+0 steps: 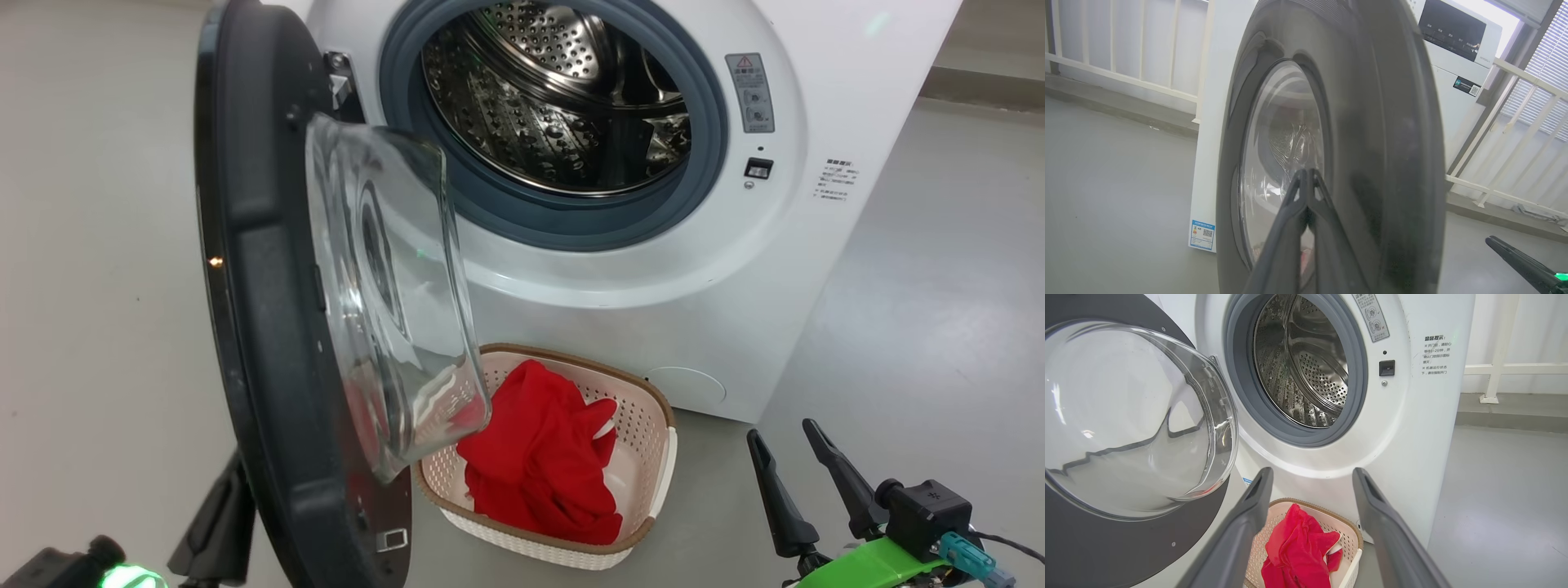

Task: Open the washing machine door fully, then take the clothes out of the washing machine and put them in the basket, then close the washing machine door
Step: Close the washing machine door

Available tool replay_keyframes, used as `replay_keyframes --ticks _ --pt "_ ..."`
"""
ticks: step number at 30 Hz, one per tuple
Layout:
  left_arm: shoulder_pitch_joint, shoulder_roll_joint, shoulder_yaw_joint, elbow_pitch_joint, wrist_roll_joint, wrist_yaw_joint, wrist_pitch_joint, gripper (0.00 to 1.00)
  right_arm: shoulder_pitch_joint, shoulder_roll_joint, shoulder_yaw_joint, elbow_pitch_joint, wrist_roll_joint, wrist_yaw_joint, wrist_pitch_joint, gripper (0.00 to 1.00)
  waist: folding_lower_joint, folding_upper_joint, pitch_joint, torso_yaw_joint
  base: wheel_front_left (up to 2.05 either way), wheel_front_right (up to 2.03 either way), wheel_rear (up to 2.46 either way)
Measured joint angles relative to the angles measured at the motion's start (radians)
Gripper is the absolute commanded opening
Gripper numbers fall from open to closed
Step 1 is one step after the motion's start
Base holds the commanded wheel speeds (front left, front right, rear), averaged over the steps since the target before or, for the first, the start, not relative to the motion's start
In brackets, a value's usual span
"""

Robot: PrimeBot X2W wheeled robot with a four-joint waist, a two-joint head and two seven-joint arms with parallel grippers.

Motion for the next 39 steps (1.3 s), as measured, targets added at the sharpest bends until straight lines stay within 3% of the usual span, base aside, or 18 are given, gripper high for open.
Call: replay_keyframes --ticks 9,20,27,39 --pt "-0.007 0.056 -0.088 -0.026 -0.006 0.001 -0.004 0.00 -0.002 0.001 -0.002 -0.002 0.000 0.000 0.000 1.00 0.0000 0.0000 0.018 -0.024 0.00 0.00 0.00" --pt "-0.128 0.060 -0.255 -0.007 -0.008 0.002 -0.007 0.00 -0.007 0.002 -0.005 -0.005 0.000 0.000 0.000 1.00 0.0000 0.0000 0.042 -0.073 0.00 0.00 0.00" --pt "-0.218 0.040 -0.327 0.059 0.001 0.002 -0.007 0.00 -0.031 0.005 -0.013 -0.015 0.000 0.000 0.000 1.00 0.0000 0.0000 0.065 -0.112 0.00 0.00 0.00" --pt "-0.464 -0.057 -0.390 0.223 0.014 0.001 -0.007 0.00 -0.088 0.007 -0.031 -0.026 0.002 0.000 0.000 1.00 0.0000 0.0000 0.143 -0.167 0.00 0.00 0.00"
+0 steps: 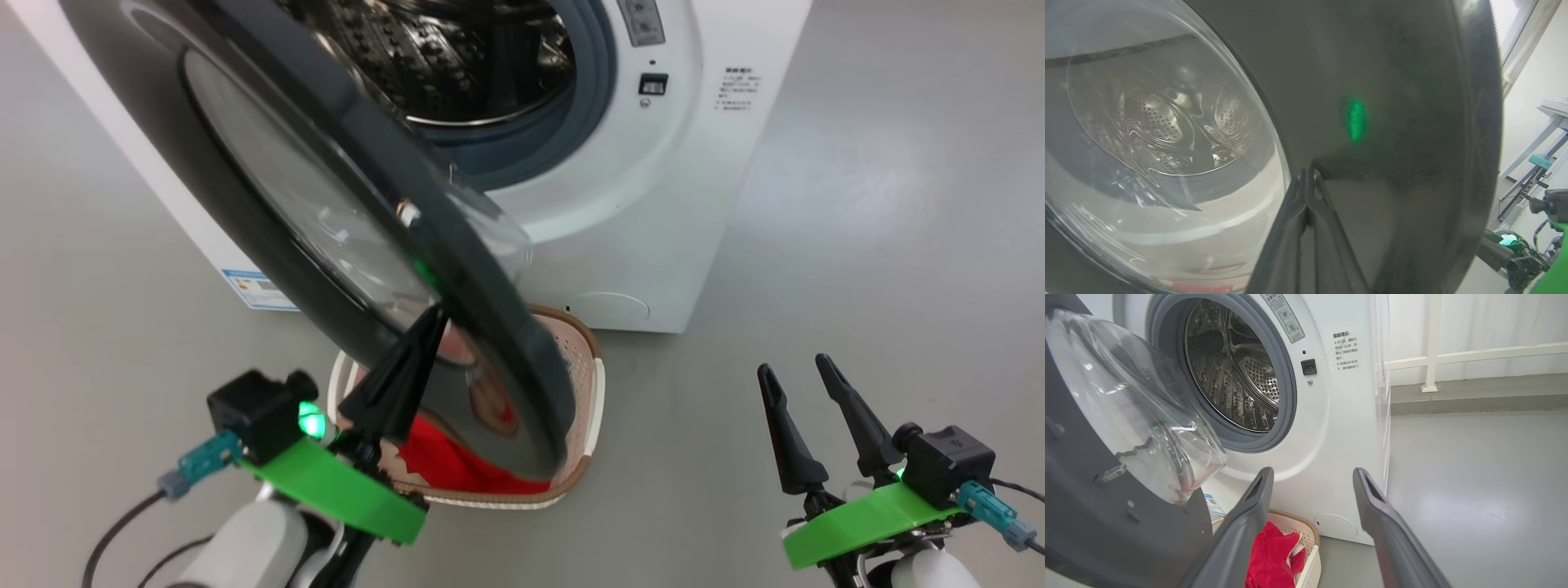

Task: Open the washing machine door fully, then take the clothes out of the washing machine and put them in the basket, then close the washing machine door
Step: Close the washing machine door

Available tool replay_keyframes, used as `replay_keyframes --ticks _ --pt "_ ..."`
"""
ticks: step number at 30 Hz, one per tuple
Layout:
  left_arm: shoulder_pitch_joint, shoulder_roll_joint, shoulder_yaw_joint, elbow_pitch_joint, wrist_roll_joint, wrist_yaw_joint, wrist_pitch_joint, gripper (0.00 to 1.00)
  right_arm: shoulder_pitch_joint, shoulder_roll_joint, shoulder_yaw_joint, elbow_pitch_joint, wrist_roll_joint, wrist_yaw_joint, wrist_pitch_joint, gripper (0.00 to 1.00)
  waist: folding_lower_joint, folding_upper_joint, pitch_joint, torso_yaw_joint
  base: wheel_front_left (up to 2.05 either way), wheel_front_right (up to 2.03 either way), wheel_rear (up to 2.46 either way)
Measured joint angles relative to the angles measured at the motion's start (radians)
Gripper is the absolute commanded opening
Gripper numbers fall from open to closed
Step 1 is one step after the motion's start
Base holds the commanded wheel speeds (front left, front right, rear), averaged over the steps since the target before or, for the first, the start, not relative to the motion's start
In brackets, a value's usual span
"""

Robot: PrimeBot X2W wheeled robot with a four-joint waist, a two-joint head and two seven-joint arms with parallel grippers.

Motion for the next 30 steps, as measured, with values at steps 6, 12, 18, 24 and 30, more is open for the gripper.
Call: replay_keyframes --ticks 6,12,18,24,30 --pt "-0.116 -0.038 -0.014 0.068 0.006 0.000 0.000 0.00 -0.038 0.000 -0.002 -0.005 0.000 0.000 0.000 1.00 0.0000 0.0000 0.041 -0.037 0.00 0.00 0.00" --pt "-0.189 -0.056 -0.014 0.130 0.006 0.000 0.000 0.00 -0.047 0.001 -0.004 -0.007 0.002 0.000 0.000 1.00 0.0000 0.0000 0.072 -0.085 0.00 0.00 0.00" --pt "-0.266 -0.076 -0.013 0.205 0.015 0.000 0.000 0.00 -0.066 0.010 -0.005 -0.010 0.007 0.000 0.000 1.00 0.0000 0.0000 0.098 -0.132 0.00 0.00 0.00" --pt "-0.328 -0.082 0.001 0.267 0.032 0.000 0.000 0.00 -0.079 0.015 -0.005 -0.011 0.009 0.000 0.000 1.00 0.0000 0.0000 0.116 -0.171 0.00 0.00 0.00" --pt "-0.391 -0.084 0.027 0.326 0.047 0.000 0.000 0.00 -0.086 0.019 -0.005 -0.012 0.009 0.000 0.000 1.00 0.0000 0.0000 0.137 -0.213 0.00 0.00 0.00"
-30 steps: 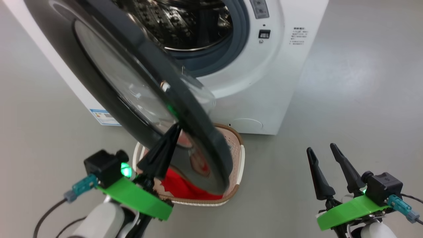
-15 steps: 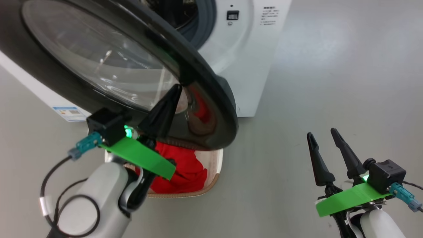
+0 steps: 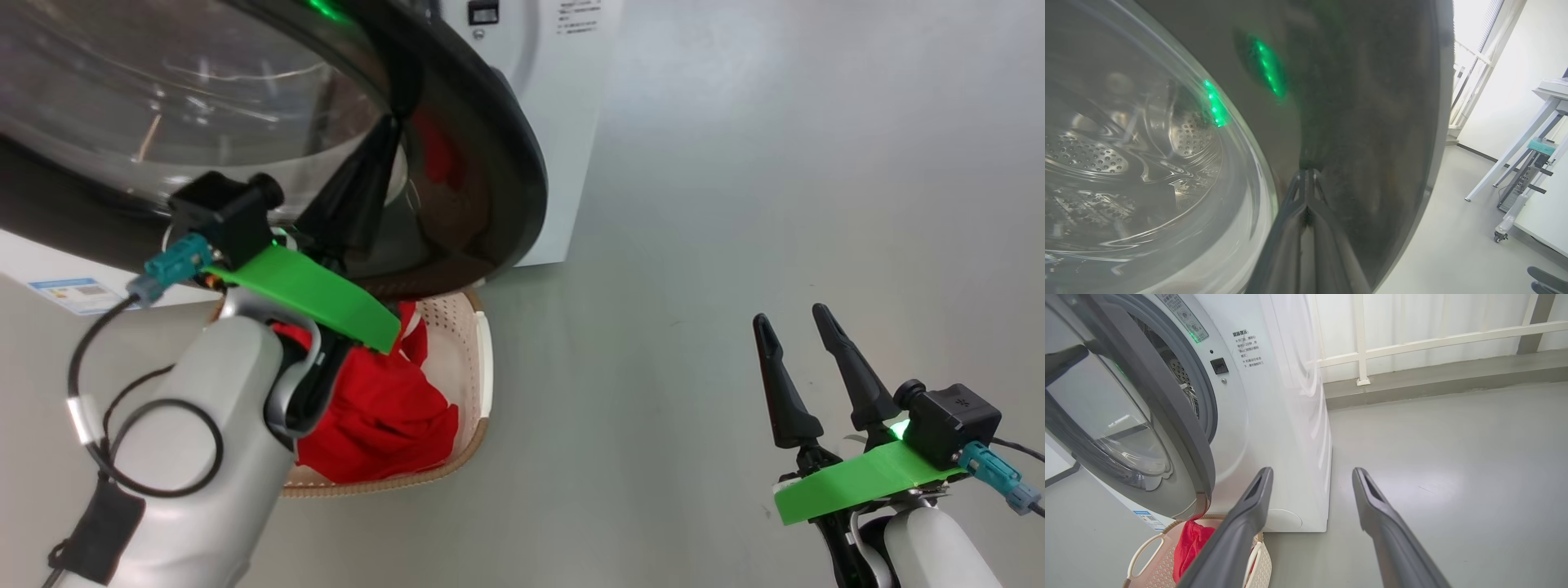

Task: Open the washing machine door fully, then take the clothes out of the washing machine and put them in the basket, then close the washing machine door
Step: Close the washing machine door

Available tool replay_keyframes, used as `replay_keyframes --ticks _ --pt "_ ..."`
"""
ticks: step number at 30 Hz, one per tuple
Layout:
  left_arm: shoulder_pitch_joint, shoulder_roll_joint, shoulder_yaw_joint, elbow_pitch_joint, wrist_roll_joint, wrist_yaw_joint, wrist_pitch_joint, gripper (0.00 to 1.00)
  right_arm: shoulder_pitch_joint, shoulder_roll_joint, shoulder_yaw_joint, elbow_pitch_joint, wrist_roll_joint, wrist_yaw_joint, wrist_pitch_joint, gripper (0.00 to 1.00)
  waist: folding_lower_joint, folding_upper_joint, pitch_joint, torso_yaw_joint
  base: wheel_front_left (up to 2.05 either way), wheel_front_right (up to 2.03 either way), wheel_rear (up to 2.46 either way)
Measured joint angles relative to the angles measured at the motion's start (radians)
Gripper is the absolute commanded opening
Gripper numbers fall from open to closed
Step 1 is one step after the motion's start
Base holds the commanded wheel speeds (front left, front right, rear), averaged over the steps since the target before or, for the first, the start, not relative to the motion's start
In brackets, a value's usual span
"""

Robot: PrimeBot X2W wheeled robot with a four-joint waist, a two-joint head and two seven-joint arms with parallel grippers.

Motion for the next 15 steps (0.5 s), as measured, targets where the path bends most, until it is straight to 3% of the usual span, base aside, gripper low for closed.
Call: replay_keyframes --ticks 6,15 --pt "-0.038 -0.007 0.039 0.043 0.014 -0.001 0.000 0.00 0.000 0.002 -0.002 0.000 0.000 0.000 0.000 1.00 0.0000 0.0000 0.011 -0.029 0.00 0.00 0.00" --pt "-0.028 -0.021 0.065 0.049 0.027 -0.001 0.000 0.00 0.000 0.004 -0.021 0.001 0.000 0.000 0.000 1.00 0.0000 0.0000 -0.005 -0.018 0.00 0.00 0.00"
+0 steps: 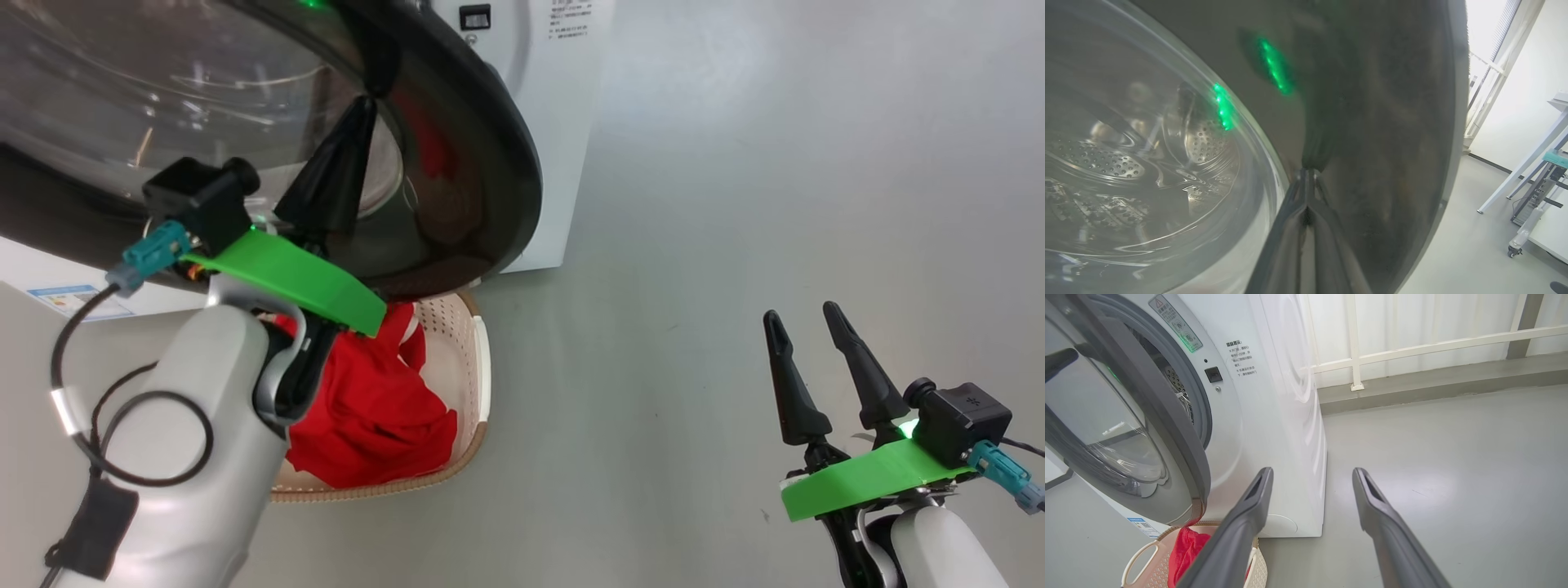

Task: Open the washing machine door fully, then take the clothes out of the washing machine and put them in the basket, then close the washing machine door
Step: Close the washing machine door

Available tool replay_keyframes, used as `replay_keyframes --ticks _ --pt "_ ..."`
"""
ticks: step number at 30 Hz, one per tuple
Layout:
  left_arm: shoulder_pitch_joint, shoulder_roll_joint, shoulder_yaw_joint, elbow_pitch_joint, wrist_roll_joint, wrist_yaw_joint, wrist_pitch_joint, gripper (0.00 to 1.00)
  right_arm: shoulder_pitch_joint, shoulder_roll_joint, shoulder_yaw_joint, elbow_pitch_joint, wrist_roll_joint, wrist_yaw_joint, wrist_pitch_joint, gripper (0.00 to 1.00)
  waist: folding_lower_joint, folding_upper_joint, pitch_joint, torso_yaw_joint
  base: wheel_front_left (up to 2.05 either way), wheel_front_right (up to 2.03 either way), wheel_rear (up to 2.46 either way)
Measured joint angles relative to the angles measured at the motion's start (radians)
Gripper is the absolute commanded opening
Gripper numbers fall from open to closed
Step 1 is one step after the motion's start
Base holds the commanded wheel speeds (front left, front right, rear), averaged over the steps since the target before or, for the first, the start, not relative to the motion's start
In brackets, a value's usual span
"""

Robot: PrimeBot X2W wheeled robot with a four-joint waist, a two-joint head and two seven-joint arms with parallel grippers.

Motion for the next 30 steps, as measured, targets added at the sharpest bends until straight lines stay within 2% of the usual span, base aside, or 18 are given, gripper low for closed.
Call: replay_keyframes --ticks 13,18,24,27,29,30 --pt "0.214 -0.001 0.113 -0.048 0.037 0.000 0.000 0.00 0.020 -0.002 -0.006 0.004 0.000 0.000 0.000 1.00 0.0000 0.0000 -0.063 0.028 0.00 0.00 0.00" --pt "0.306 -0.003 0.174 -0.082 0.066 0.000 0.000 0.14 0.049 -0.003 -0.008 0.007 -0.002 0.000 0.000 1.00 0.0000 0.0000 -0.085 0.040 0.00 0.00 0.00" --pt "0.404 -0.007 0.243 -0.124 0.117 0.000 0.000 0.37 0.051 -0.003 -0.010 0.008 -0.002 0.000 0.000 1.00 0.0000 -0.0001 -0.103 0.052 0.00 0.00 0.00" --pt "0.450 -0.011 0.272 -0.145 0.145 0.000 0.000 0.42 0.054 -0.004 -0.012 0.009 -0.002 0.000 0.000 1.00 0.0000 0.0000 -0.112 0.056 0.00 0.00 0.00" --pt "0.482 -0.014 0.288 -0.158 0.173 0.000 0.000 0.49 0.063 -0.005 -0.012 0.009 -0.003 0.000 0.000 1.00 0.0000 -0.0001 -0.118 0.057 0.00 0.00 0.00" --pt "0.499 -0.017 0.300 -0.165 0.183 0.000 0.000 0.56 0.072 -0.005 -0.012 0.010 -0.004 0.000 0.000 1.00 0.0000 0.0000 -0.121 0.058 0.00 0.00 0.00"
